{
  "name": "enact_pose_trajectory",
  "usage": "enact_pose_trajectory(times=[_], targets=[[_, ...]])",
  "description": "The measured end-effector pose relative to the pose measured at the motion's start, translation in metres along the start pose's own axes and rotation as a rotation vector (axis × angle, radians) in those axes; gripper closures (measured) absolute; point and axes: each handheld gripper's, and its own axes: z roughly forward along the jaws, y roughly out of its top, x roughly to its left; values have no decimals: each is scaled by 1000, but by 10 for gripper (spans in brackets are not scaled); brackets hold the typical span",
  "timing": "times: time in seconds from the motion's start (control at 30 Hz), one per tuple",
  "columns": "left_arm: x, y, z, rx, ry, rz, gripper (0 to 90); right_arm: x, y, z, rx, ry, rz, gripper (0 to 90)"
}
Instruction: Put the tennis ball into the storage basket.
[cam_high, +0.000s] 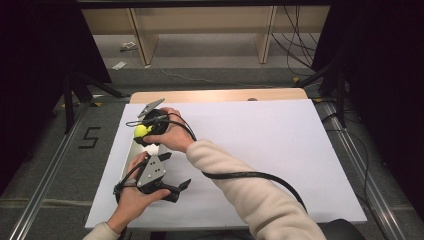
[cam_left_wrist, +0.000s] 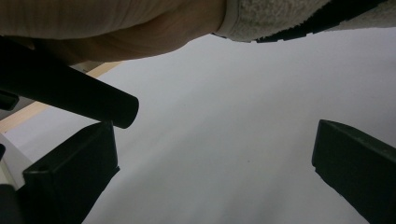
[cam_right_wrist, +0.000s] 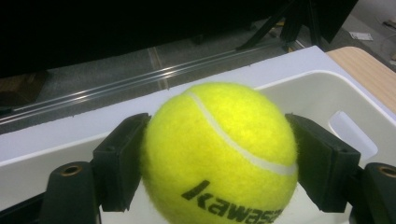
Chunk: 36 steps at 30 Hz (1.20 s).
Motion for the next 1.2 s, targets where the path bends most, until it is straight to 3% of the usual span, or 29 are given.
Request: enact_pose_trajectory(times=[0.6,1.2], targets=[[0,0,0,1,-4,0,0,1,0,4,-1,3,-8,258],[0,0,0,3,-7,4,0,2,-2,11,37,16,-5,257]])
